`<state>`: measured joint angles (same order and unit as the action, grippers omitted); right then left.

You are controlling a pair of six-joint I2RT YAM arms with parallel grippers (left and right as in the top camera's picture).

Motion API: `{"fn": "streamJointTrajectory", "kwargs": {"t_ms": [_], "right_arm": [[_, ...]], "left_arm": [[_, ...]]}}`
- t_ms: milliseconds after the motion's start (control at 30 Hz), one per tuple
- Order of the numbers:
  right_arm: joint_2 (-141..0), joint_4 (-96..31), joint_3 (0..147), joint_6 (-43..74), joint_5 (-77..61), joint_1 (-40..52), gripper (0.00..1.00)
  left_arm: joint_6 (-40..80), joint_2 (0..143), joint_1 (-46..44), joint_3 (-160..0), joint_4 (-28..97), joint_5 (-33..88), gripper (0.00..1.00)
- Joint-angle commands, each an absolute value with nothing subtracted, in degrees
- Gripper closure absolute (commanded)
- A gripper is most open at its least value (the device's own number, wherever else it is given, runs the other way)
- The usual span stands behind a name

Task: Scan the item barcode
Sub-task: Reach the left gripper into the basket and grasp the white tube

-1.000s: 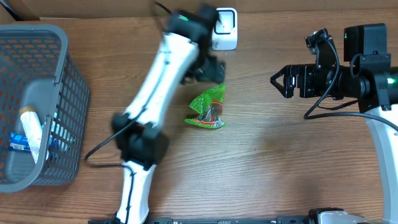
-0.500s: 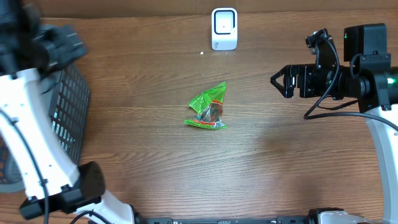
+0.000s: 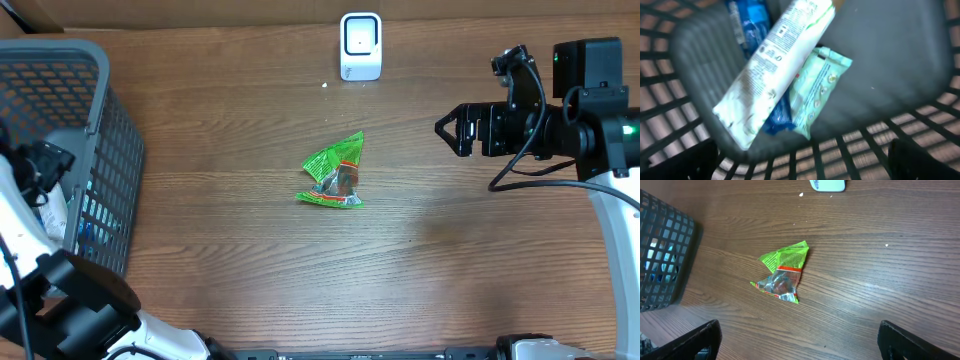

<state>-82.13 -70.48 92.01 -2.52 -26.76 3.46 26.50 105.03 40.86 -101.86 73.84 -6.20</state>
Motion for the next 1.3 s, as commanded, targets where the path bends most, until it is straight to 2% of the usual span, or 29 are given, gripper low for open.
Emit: {"fn": "streamJointTrajectory", "kwargs": {"t_ms": [0, 133, 433, 567, 800, 900, 1267], "right_arm": [[-82.5, -70.2, 93.3, -2.4, -27.1, 3.7, 0.00], [-83.2, -70.2, 93.3, -2.4, -27.1, 3.7, 0.00], [-85.3, -70.5, 93.3, -2.3, -27.1, 3.7, 0.00], [-85.3, -70.6, 93.3, -2.4, -27.1, 3.7, 0.00], [-85.3, -70.9, 93.3, -2.3, -27.1, 3.7, 0.00], [-85.3, -70.8, 93.3, -2.4, -27.1, 3.7, 0.00], [-85.3, -71.0, 93.3, -2.4, -27.1, 3.7, 0.00]], "left_arm": [[27.0, 104.7, 40.6, -94.3, 67.6, -7.6, 0.00], [26.0, 104.7, 40.9, -88.1, 58.9, -9.9, 0.00], [10.7, 104.8, 40.9, -81.7, 44.4, -9.9, 0.00], [10.0, 104.9, 40.9, -81.3, 43.0, -11.1, 0.01], [8.5, 106.1, 40.9, -77.8, 37.0, -12.7, 0.10], [8.5, 107.2, 41.0, -77.6, 36.8, -13.2, 0.16], [9.0, 111.2, 42.7, -77.6, 37.1, -13.5, 0.24]]}}
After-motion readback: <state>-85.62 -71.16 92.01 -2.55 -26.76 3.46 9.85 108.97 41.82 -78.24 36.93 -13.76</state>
